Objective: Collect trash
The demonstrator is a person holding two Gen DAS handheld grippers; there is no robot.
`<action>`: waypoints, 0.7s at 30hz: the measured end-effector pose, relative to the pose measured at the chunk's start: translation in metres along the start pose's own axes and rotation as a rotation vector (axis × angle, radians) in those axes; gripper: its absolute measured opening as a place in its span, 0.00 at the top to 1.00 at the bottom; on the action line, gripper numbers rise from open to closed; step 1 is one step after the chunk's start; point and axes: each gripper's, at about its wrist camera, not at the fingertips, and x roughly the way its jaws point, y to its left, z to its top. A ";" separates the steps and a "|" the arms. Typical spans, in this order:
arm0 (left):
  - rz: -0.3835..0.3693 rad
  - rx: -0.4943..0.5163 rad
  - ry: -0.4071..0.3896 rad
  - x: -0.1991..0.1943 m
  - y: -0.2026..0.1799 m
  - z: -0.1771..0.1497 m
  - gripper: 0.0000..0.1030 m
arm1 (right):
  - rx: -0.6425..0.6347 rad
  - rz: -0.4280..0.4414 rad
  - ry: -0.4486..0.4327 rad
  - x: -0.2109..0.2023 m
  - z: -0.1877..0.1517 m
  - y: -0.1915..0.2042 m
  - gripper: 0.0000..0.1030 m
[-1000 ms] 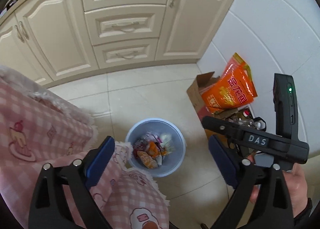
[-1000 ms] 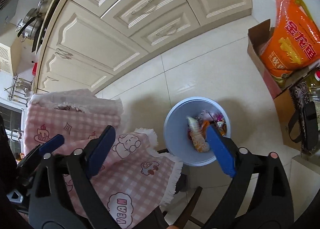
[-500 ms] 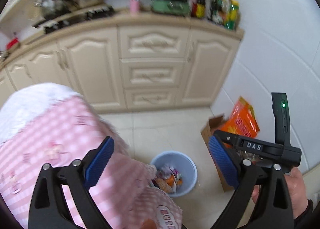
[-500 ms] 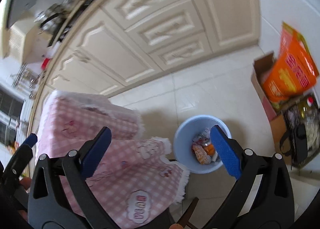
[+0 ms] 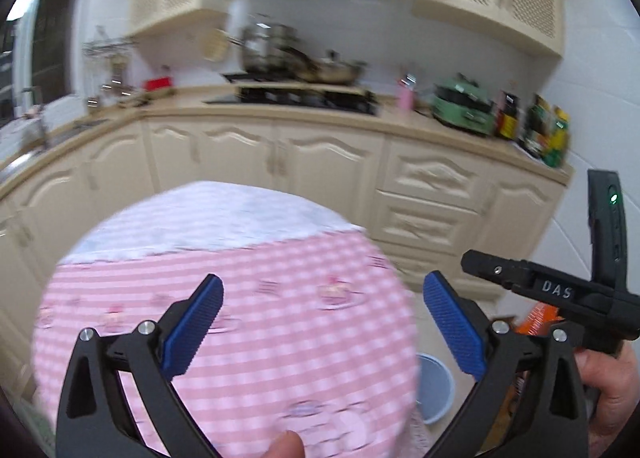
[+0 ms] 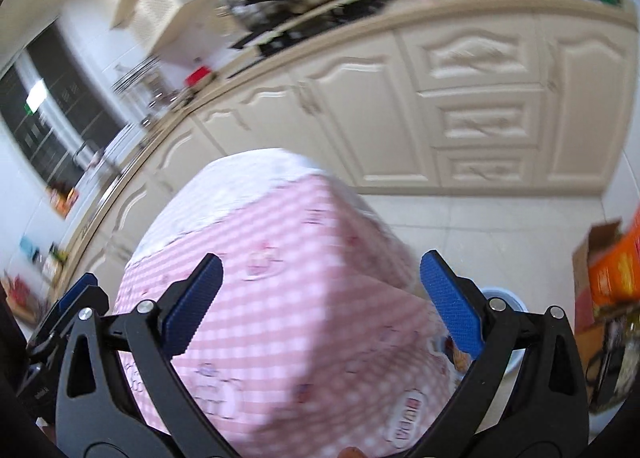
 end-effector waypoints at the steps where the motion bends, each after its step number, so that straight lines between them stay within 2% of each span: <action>1: 0.025 -0.011 -0.012 -0.008 0.009 0.000 0.05 | -0.041 0.018 -0.005 0.000 0.000 0.020 0.06; 6: 0.160 -0.073 -0.092 -0.062 0.060 0.001 0.05 | -0.215 0.071 -0.037 -0.007 -0.006 0.100 0.06; 11: 0.306 -0.122 -0.185 -0.121 0.099 0.000 0.05 | -0.374 0.092 -0.115 -0.028 -0.019 0.168 0.06; 13: 0.342 -0.138 -0.209 -0.140 0.110 0.000 0.05 | -0.431 0.098 -0.152 -0.037 -0.026 0.192 0.06; 17: 0.413 -0.176 -0.258 -0.178 0.130 -0.002 0.04 | -0.487 0.134 -0.199 -0.052 -0.037 0.226 0.06; 21: 0.489 -0.186 -0.271 -0.203 0.143 -0.002 0.04 | -0.508 0.157 -0.231 -0.065 -0.044 0.244 0.06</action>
